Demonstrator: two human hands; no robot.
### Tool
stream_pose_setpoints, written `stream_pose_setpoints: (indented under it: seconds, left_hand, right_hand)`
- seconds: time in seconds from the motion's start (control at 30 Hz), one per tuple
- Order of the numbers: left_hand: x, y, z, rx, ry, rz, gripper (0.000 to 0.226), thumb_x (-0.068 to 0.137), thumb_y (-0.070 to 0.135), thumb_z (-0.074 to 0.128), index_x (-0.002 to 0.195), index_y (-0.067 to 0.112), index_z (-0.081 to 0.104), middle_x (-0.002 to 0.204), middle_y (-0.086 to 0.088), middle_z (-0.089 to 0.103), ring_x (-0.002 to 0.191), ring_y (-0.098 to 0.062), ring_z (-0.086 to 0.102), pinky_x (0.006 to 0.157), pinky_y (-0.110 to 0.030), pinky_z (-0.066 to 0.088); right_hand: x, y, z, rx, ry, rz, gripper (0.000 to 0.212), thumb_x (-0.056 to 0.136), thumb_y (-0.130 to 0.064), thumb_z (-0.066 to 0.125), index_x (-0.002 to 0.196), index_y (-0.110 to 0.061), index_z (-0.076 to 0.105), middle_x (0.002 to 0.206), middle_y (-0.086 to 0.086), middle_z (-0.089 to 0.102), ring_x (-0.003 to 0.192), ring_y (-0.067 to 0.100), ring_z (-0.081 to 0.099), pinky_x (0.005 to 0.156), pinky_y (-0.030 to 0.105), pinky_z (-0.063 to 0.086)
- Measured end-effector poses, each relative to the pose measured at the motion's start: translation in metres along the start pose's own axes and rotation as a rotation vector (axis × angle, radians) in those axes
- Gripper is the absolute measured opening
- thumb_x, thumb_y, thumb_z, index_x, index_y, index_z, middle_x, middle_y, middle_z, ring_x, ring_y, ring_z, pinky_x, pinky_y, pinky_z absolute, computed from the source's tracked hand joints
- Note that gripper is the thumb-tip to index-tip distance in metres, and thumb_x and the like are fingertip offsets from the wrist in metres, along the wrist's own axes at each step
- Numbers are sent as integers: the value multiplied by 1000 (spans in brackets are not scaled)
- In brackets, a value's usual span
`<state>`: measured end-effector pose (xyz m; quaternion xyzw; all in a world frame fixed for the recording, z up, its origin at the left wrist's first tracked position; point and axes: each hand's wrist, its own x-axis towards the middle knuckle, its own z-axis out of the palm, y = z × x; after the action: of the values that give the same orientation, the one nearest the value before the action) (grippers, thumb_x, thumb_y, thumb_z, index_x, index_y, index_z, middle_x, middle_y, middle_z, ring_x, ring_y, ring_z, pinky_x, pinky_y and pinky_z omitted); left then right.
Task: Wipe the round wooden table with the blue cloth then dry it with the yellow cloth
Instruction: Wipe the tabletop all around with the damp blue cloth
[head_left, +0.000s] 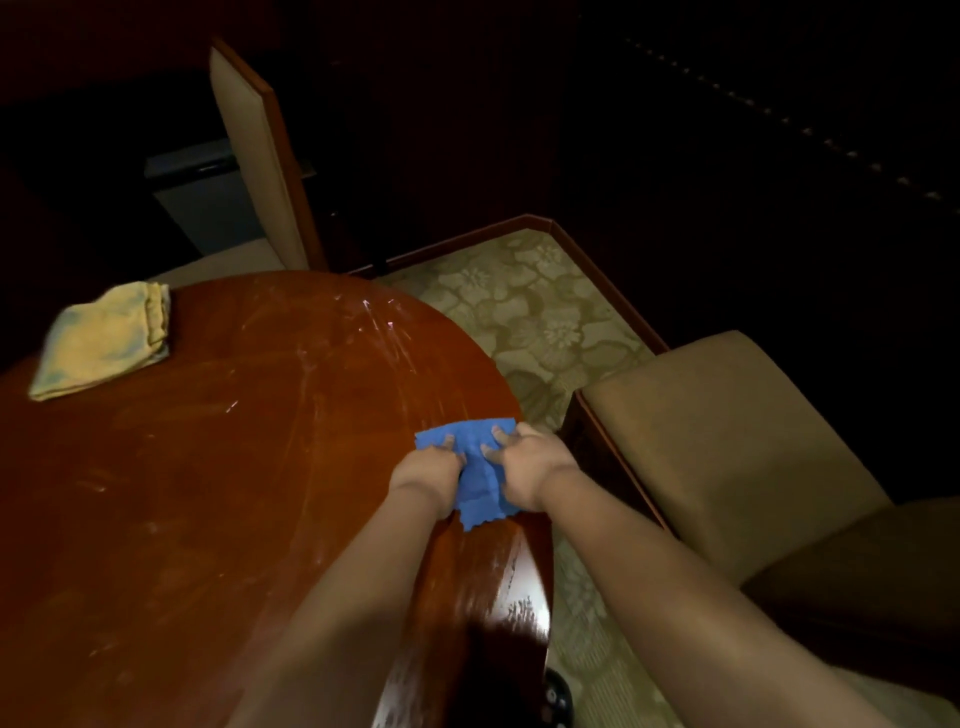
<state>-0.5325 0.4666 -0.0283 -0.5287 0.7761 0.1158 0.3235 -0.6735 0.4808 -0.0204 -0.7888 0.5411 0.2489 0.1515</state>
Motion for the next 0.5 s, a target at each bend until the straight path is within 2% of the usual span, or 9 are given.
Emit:
stream_pose_setpoints:
  seconds: [0.17, 0.3, 0.43, 0.5]
  left_hand:
    - [-30, 16, 22, 61, -7, 47, 57, 98, 4, 40, 151, 19, 25, 161, -4, 5, 133, -27, 41, 96, -39, 48]
    - [-62, 29, 50, 58, -5, 68, 54, 99, 7, 40, 150, 17, 26, 159, -7, 13, 132, -29, 41, 94, -41, 48]
    - [-87, 33, 67, 69, 19, 102, 55, 99, 6, 41, 151, 18, 25, 161, -4, 3, 135, -29, 38, 95, -41, 48]
    - [-99, 36, 77, 78, 32, 105, 57, 98, 5, 41, 151, 17, 25, 160, -5, 8, 132, -30, 41, 91, -41, 48]
  right_hand:
    - [-43, -17, 21, 16, -23, 3, 59, 101, -31, 37, 154, -28, 10, 162, 1, 3, 144, 25, 11, 109, 39, 32]
    - [-78, -38, 36, 11, -35, 9, 59, 101, -30, 37, 154, -27, 12, 162, 2, 3, 144, 25, 12, 108, 37, 30]
    - [-102, -59, 51, 9, -47, 48, 58, 101, -28, 35, 154, -29, 10, 162, 1, 3, 144, 26, 10, 106, 37, 32]
    - [-114, -71, 59, 12, -48, 63, 57, 102, -28, 33, 154, -29, 10, 162, 1, 3, 144, 26, 10, 105, 37, 33]
